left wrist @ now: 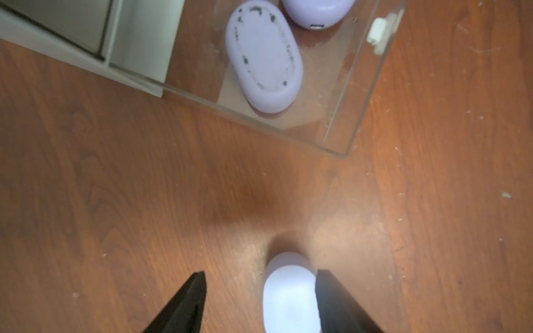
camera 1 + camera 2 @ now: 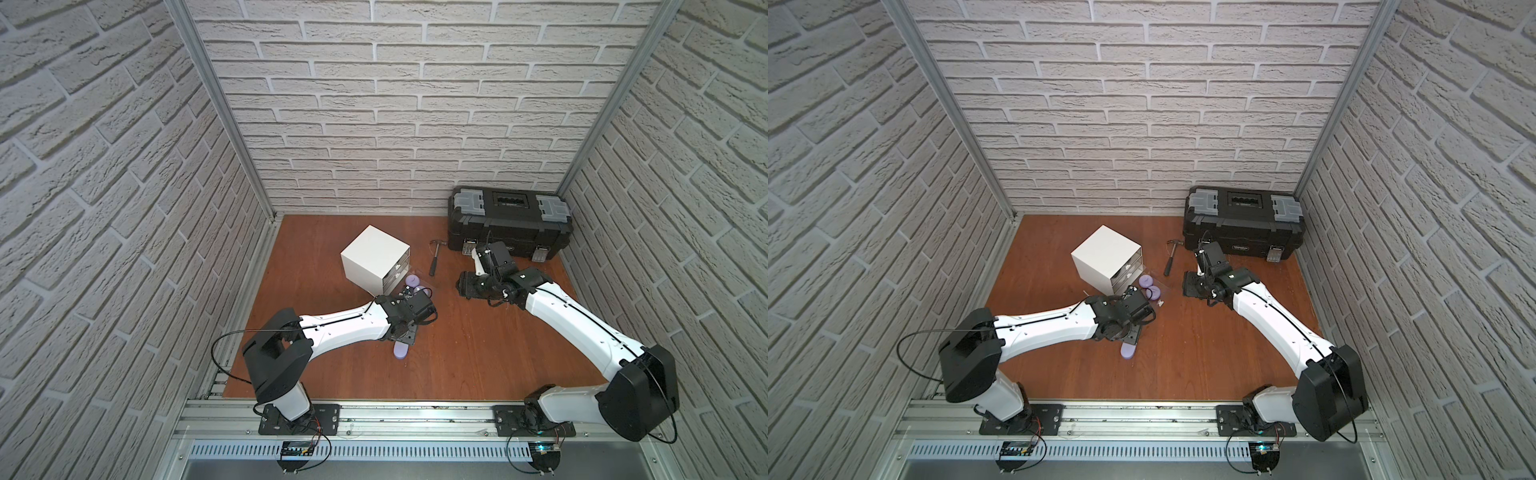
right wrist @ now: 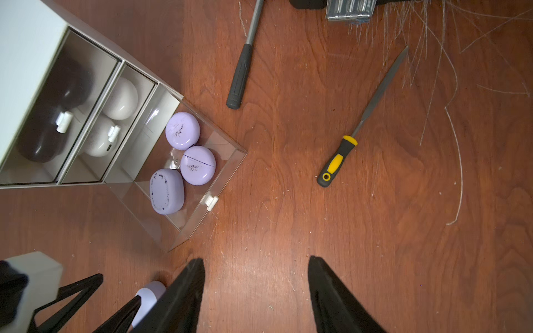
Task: Put the bluetooth earphones in the drawer according to color
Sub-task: Pick up the Bluetooth earphone from the center of the board.
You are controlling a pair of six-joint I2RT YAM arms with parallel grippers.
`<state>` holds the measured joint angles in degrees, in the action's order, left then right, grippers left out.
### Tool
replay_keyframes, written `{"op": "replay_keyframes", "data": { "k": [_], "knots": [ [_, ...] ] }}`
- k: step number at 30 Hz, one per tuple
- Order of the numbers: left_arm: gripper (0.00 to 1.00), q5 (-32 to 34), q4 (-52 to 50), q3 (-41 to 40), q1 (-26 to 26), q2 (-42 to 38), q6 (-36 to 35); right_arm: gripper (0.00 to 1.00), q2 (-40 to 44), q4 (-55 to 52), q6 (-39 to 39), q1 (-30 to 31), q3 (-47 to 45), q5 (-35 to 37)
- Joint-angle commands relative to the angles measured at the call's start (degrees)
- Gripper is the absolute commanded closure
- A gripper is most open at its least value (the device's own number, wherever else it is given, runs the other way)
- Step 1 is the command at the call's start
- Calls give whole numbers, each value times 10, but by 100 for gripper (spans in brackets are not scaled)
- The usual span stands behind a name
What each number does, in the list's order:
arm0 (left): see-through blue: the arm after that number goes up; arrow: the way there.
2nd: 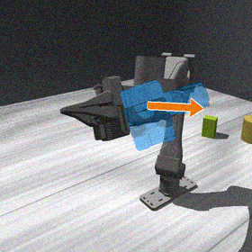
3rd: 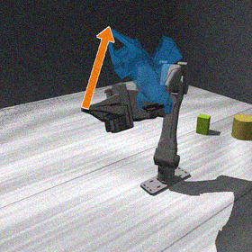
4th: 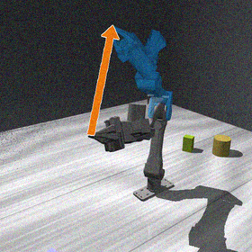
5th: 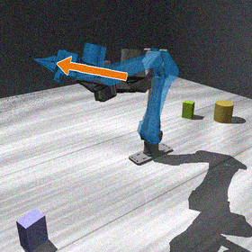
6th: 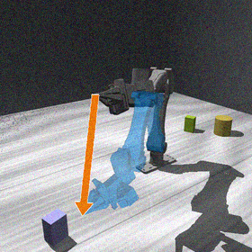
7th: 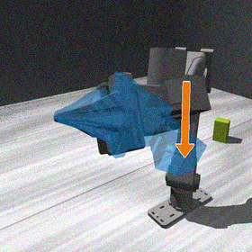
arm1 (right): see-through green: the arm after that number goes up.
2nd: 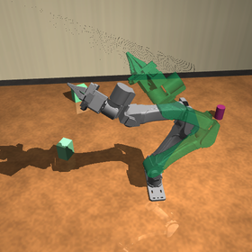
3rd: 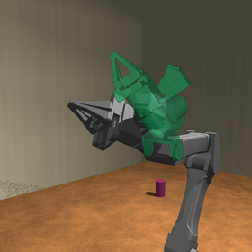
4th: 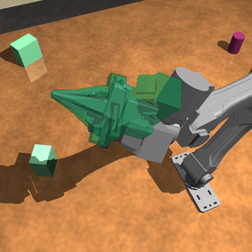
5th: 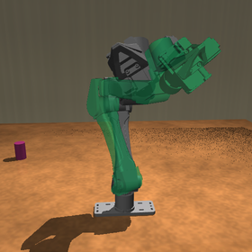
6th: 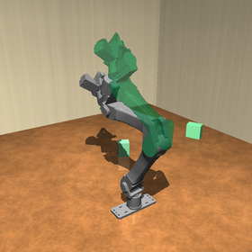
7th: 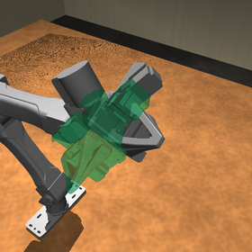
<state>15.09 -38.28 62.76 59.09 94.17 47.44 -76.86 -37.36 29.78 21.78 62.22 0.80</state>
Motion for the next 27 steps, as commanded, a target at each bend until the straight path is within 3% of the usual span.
{"op": "replay_keyframes", "data": {
  "k": [1, 21, 27],
  "knots": [
    [35, -26, 22, 9, 4, 14, 13, 38, 22, 2, -1, -6, -7, -8],
    [34, -58, 11, -31, 22, 31, 59, 38, 8, 7, -1, -10, -11, -24],
    [39, -69, 23, -41, 29, 43, 69, 38, 4, 9, -3, -10, -13, -22]
  ]
}}
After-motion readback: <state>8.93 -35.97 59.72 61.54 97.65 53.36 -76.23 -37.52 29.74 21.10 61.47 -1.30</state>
